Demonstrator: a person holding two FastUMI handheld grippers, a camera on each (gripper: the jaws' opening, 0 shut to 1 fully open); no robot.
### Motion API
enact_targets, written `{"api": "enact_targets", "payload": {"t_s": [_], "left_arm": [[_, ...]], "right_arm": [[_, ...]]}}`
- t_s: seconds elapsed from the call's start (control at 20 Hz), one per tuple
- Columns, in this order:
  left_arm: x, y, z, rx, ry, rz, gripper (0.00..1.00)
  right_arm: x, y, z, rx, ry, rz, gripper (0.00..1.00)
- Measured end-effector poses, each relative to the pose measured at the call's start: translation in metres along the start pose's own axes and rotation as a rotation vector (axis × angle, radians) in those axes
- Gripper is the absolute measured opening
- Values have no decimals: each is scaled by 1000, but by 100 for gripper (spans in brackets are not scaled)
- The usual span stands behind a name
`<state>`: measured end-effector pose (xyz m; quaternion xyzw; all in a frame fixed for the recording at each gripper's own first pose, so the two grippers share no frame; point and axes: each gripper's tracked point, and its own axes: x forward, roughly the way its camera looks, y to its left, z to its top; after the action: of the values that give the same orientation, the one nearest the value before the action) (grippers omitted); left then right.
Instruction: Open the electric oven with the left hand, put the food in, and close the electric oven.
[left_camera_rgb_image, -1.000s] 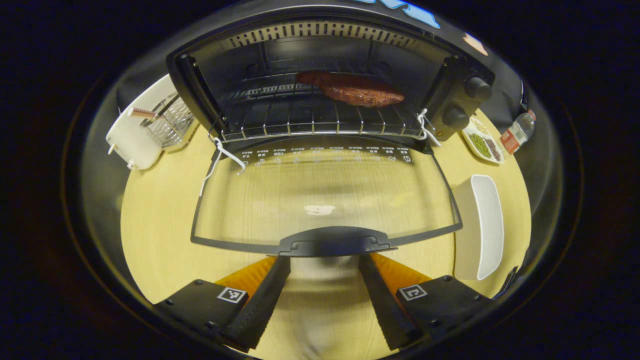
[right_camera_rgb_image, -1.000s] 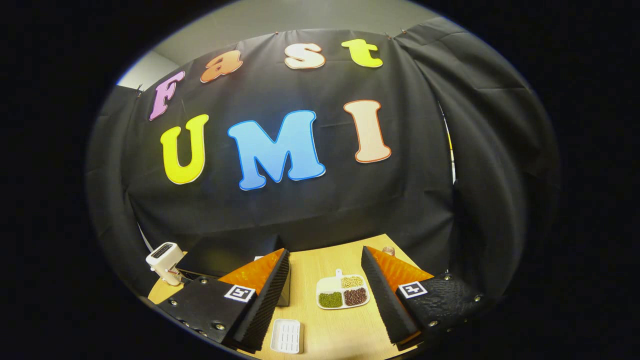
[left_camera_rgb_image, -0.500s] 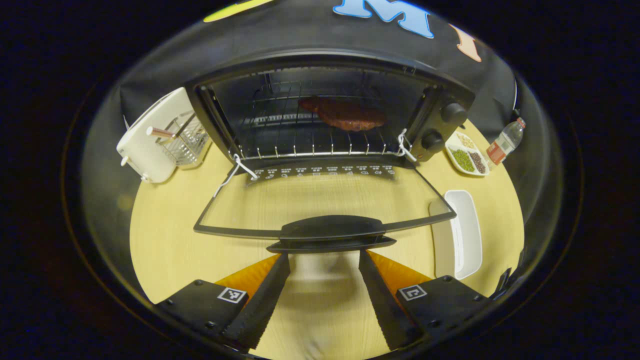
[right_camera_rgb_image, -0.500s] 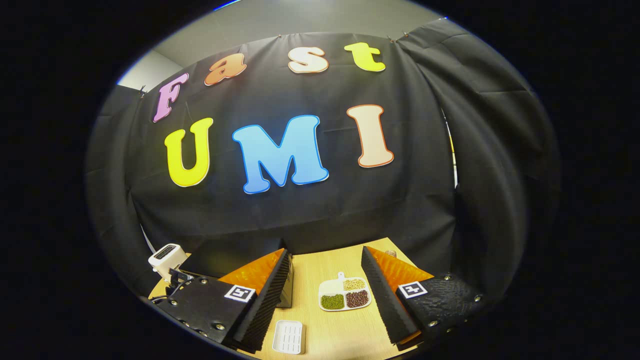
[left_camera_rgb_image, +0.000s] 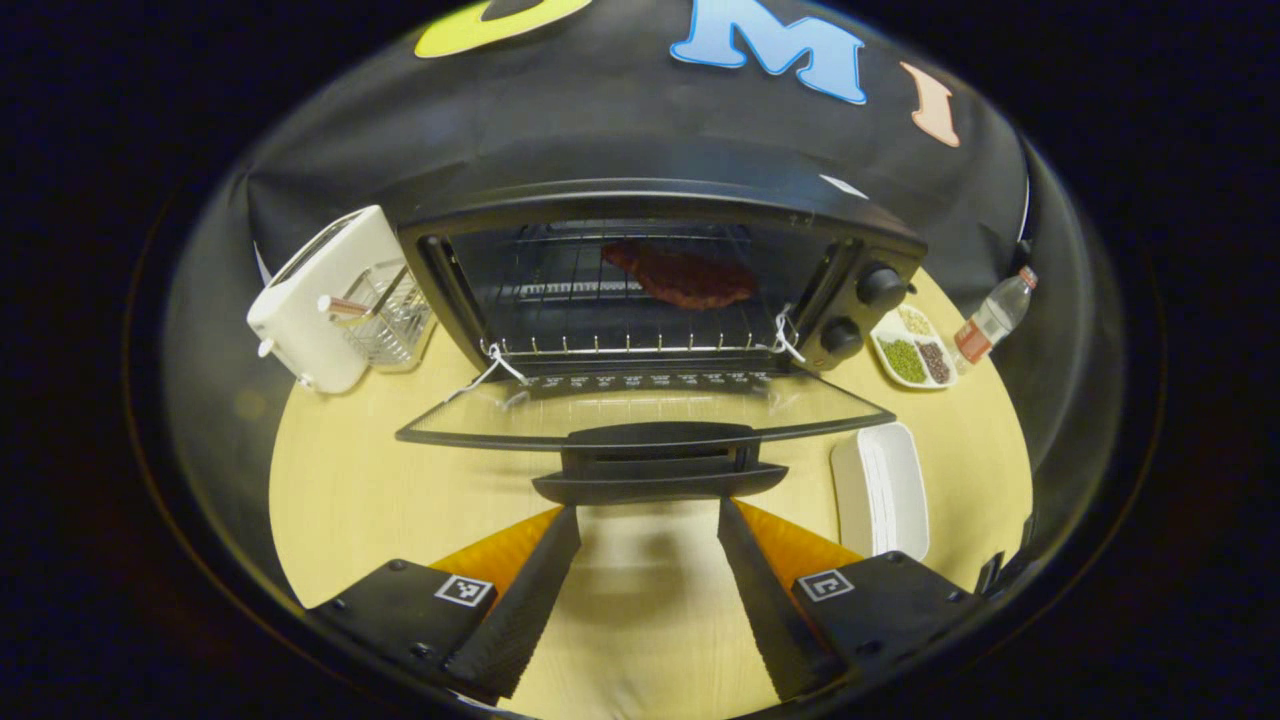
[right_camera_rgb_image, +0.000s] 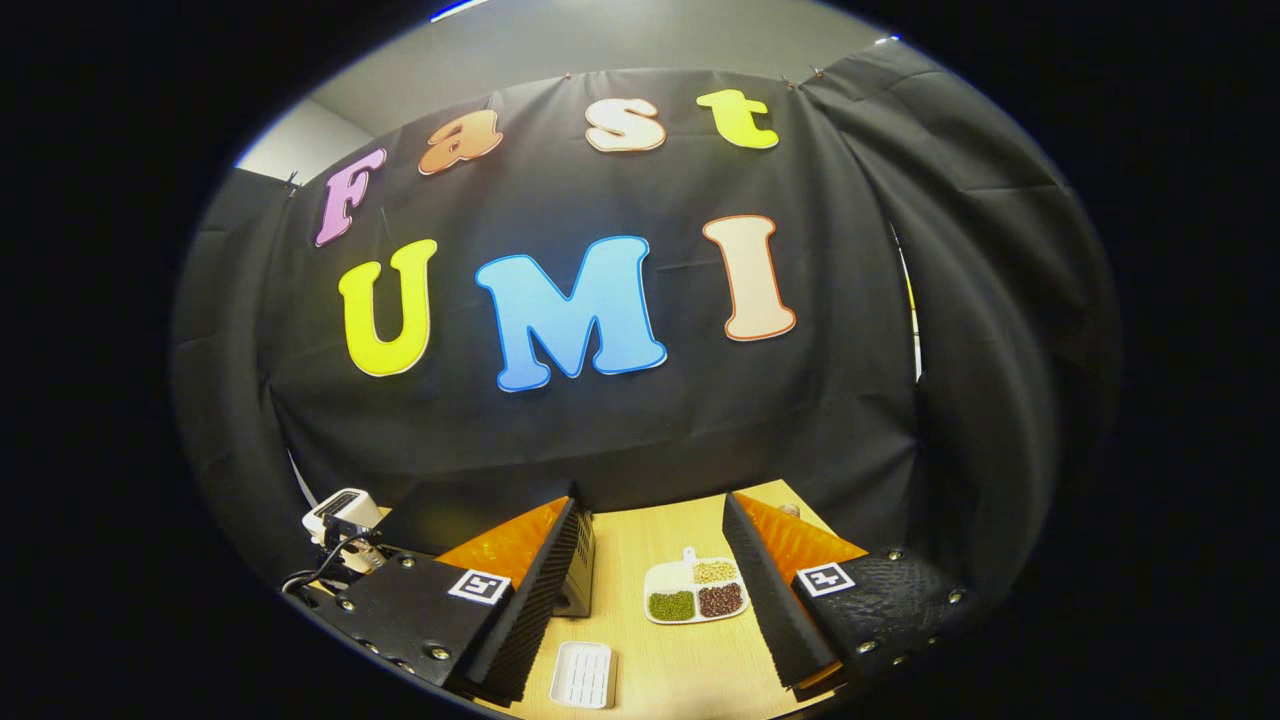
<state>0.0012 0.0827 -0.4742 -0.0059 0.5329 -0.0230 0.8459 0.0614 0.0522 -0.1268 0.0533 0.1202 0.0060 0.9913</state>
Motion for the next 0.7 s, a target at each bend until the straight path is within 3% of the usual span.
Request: {"api": "enact_targets", "payload": {"t_s": [0.25, 0.7], "left_arm": [[-10, 0, 15, -3, -45, -1, 98], [-24, -1, 37, -13, -104, -4, 95]], "right_arm": [[1, 5, 6, -39, -20, 5, 89], [-3, 6, 9, -54, -24, 11, 89]]}}
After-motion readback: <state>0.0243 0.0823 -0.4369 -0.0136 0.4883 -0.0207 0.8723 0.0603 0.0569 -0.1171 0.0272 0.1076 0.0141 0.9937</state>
